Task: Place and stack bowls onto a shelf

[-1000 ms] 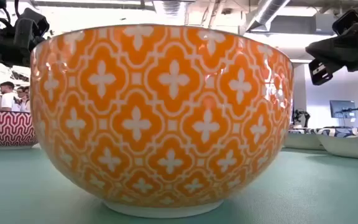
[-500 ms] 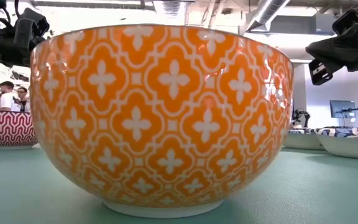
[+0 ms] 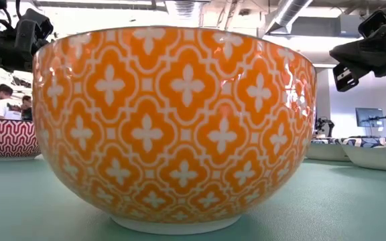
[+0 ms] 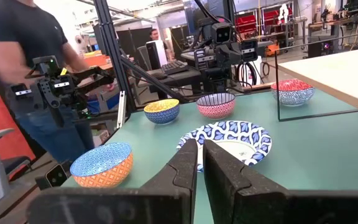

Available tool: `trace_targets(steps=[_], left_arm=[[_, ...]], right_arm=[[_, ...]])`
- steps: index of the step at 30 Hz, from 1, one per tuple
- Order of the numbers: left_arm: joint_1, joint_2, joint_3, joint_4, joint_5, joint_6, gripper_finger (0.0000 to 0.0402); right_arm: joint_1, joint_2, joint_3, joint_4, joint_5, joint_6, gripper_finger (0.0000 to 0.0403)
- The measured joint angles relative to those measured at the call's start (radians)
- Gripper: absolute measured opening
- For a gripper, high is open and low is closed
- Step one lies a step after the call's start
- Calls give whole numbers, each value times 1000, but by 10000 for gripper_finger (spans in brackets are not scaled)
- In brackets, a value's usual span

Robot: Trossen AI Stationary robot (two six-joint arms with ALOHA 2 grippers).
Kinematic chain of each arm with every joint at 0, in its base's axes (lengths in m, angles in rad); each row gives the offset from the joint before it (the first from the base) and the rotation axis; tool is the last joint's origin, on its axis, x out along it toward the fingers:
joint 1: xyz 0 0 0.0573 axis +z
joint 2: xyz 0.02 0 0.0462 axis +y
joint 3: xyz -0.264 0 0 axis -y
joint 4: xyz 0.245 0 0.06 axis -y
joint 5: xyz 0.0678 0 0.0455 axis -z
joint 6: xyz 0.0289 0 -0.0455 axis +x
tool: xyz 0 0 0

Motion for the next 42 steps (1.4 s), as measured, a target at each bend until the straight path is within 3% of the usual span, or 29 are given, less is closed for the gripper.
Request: trace_targets(steps=[36, 42], left_arm=[[0, 0, 0, 0, -1, 0, 0], [6, 0, 0, 5, -40, 39, 0]], right_arm=[[0, 0, 0, 0, 0, 0, 55], [0, 0, 0, 0, 0, 0, 55]])
